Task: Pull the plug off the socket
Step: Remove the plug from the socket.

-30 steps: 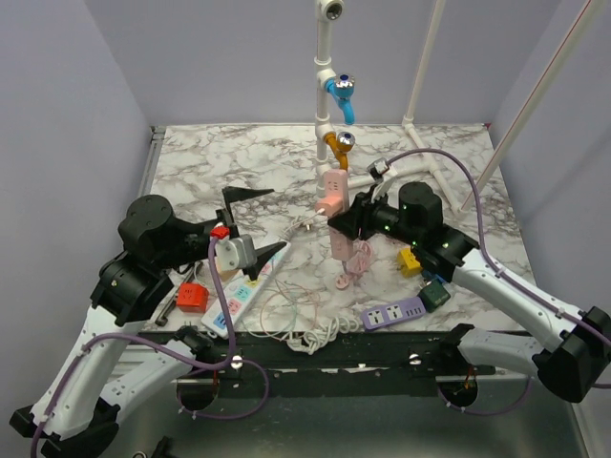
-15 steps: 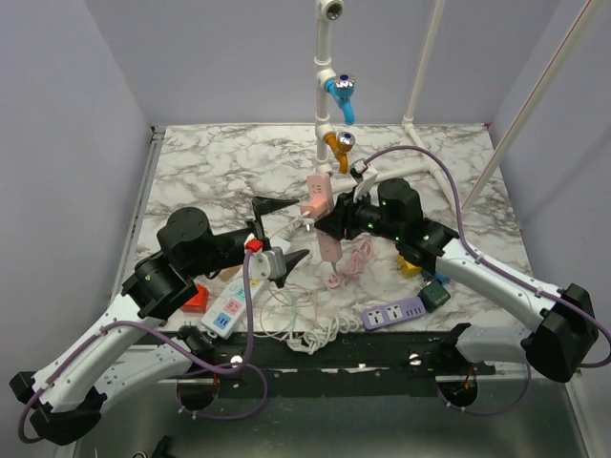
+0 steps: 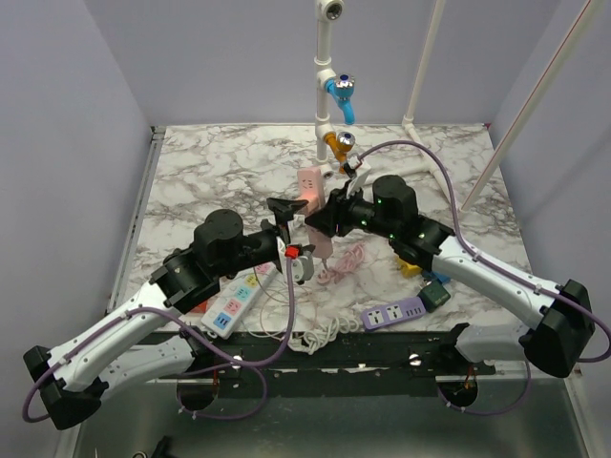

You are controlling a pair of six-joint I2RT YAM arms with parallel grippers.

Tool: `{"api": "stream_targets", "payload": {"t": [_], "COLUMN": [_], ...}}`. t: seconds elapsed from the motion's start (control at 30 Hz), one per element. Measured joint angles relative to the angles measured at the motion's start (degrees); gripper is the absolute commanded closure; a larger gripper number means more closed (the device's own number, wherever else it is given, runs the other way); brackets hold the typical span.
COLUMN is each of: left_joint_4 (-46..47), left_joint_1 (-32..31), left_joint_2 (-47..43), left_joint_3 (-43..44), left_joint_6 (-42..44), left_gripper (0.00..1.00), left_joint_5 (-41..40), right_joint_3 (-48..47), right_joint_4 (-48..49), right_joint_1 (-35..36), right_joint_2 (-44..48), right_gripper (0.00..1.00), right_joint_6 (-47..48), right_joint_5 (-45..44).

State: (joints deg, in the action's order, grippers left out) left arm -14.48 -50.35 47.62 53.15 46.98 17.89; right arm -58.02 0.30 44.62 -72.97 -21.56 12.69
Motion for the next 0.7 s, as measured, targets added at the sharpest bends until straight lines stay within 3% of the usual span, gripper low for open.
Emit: {"api": "stream_targets", "payload": {"t": [0.1, 0.33, 0.53, 0.7], "left_joint_4": [1.9, 1.9, 0.1, -0.2], "left_joint_1": [0.0, 0.0, 0.0, 0.0], "left_joint_2": [1.6, 1.7, 1.2, 1.1], "left_joint_3": [-0.3, 0.6, 0.7, 0.8], "left_joint_6": [1.7, 5.5, 7.1, 7.6], "left_gripper": [0.03, 0.21, 0.56, 0.49], "left_joint_5": [-3.4, -5.1, -5.2, -5.6], "right_joint_3": [-0.2, -0.2, -0.2, -0.2], "right_joint_4": [0.1, -0.1, -0.4, -0.9], "right_joint_1": [1.2, 2.9, 3.3, 4.0], "right_joint_2": [0.0, 0.0, 0.9, 1.7], "right_gripper": [0.99, 0.99, 0.99, 0.99], "right_joint_6": [0.0, 0.1, 0.5, 0.8], "right_joint_5": [-0.1, -0.9, -1.7, -2.1]}}
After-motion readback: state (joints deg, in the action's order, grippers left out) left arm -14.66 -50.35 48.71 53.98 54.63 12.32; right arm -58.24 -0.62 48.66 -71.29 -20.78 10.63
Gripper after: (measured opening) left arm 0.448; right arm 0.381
